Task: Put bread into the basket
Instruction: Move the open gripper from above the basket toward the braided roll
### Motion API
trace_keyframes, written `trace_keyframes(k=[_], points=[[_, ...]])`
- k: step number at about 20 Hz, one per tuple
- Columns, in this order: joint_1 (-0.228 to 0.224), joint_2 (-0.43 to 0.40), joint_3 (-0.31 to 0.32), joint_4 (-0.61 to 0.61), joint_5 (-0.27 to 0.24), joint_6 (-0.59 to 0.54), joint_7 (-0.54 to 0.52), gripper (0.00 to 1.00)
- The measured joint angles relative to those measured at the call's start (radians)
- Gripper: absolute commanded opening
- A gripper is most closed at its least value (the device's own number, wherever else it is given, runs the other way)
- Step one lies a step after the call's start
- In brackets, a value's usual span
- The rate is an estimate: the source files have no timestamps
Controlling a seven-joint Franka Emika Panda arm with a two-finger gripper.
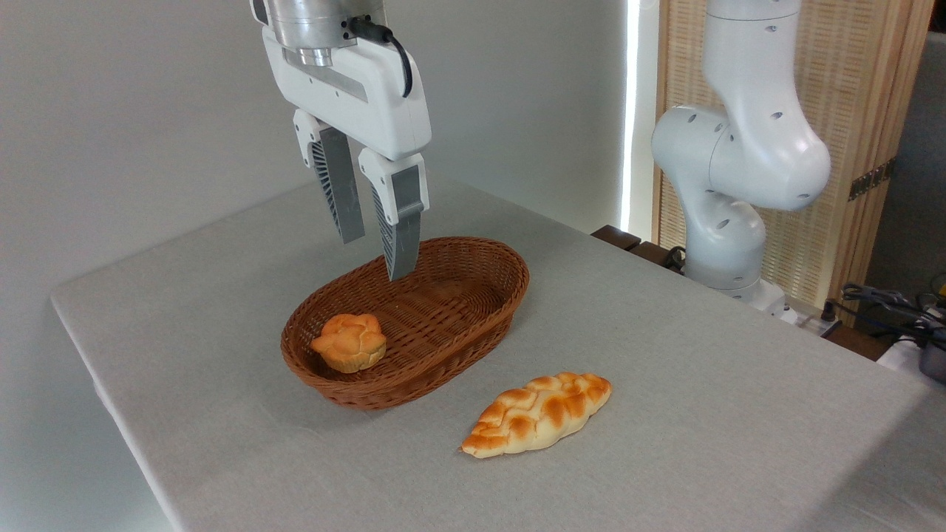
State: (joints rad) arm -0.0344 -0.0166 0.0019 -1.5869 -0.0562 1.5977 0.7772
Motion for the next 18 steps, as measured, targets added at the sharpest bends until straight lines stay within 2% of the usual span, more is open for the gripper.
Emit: trace_keyframes(k=[10,12,18], points=[[0.001,0.000,0.000,0.000,0.000,-0.002,0.000,1.00],[0.004,0.000,0.001,-0.003,0.000,-0.041,0.000,1.00],[0.035,-0.060,0.008,-0.117,0.001,-0.067,0.049,1.00]])
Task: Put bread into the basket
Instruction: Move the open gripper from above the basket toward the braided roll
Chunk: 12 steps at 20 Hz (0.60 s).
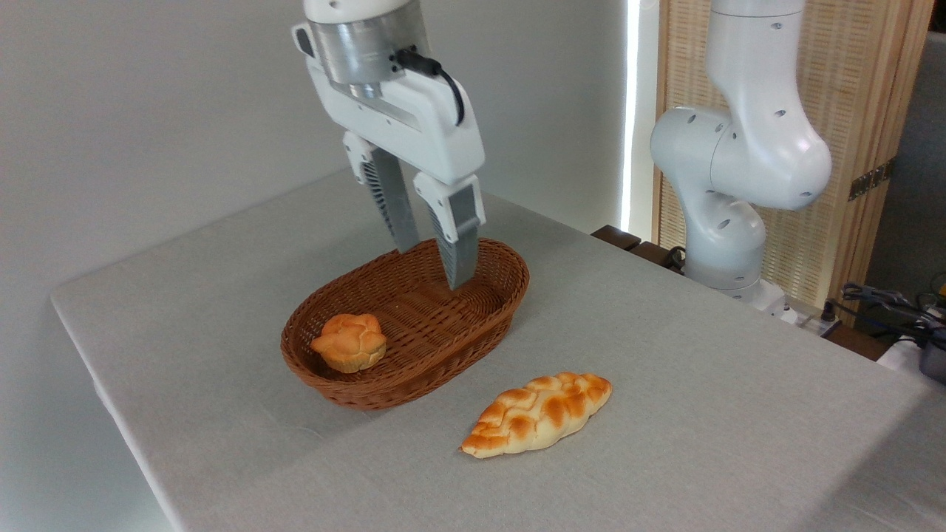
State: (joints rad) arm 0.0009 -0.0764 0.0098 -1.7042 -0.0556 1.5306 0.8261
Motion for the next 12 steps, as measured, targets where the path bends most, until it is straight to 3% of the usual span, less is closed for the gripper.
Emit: trace_keyframes(k=[5,12], points=[[0.004,-0.130,0.047,-0.238,0.036,0.115,0.127,1.00],[0.007,-0.181,0.128,-0.461,0.076,0.310,0.308,1.00]])
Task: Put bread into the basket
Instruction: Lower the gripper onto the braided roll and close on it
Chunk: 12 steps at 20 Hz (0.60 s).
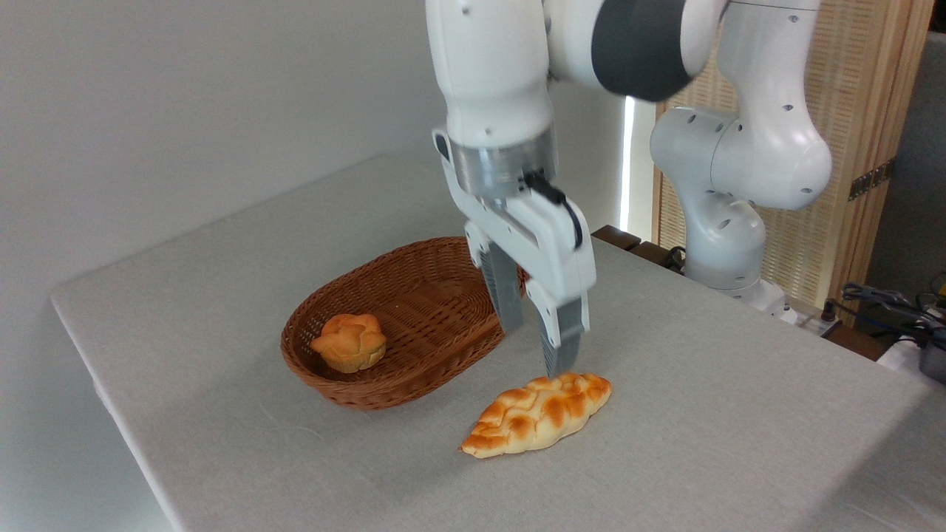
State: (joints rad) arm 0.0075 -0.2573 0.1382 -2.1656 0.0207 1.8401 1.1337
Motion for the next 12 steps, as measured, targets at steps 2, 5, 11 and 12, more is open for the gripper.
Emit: trace_keyframes(k=[2,5,11,12], points=[[0.000,0.001,0.003,-0.053,0.011,0.047,0.017,1.00],[-0.001,0.002,0.003,-0.125,0.032,0.124,0.021,1.00],[-0.001,0.002,0.003,-0.167,0.052,0.155,0.021,1.00],[-0.001,0.003,0.003,-0.169,0.052,0.155,0.021,1.00]])
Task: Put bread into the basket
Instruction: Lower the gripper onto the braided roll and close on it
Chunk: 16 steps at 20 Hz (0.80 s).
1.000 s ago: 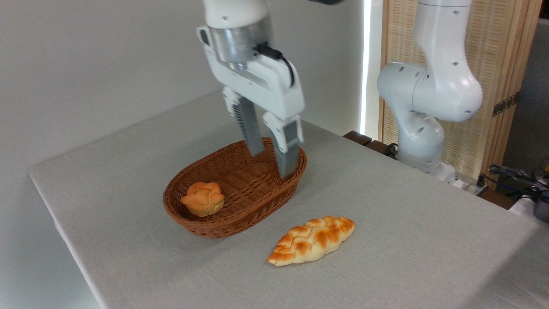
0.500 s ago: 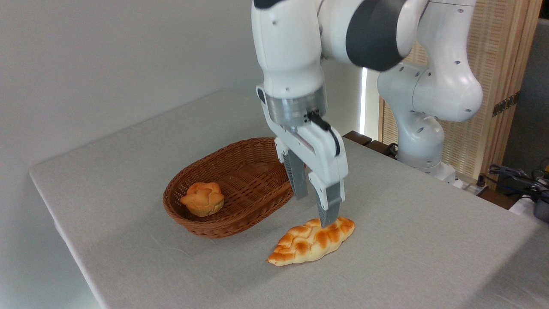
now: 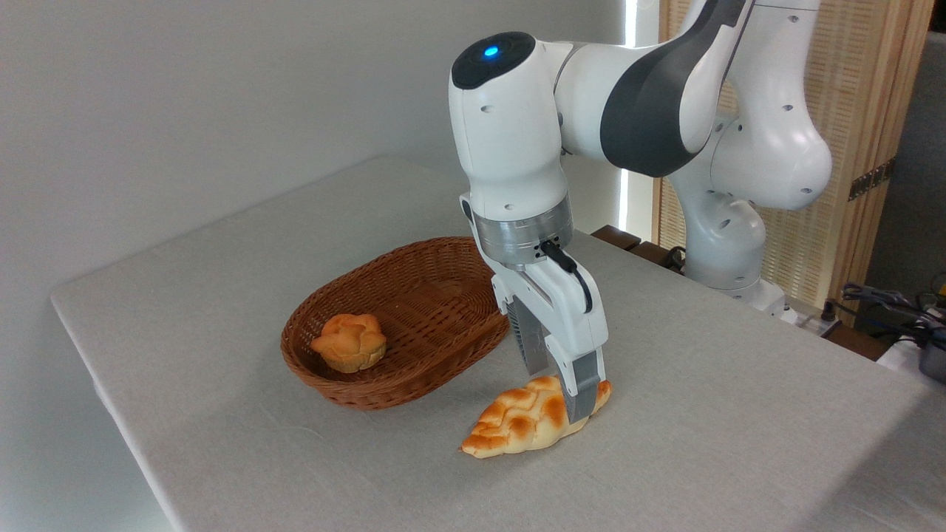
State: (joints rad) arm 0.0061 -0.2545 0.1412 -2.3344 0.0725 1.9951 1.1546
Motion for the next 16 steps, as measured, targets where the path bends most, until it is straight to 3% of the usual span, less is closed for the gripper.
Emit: trace_keyframes(k=[12,14,15,16], points=[[-0.004,0.027,0.000,-0.013,0.000,0.041,0.000,0.99],[-0.005,0.033,0.000,-0.014,0.000,0.052,0.000,0.91],[-0.006,0.036,0.000,-0.014,0.000,0.058,0.000,0.82],[-0.006,0.037,0.000,-0.014,0.000,0.059,0.000,0.68]])
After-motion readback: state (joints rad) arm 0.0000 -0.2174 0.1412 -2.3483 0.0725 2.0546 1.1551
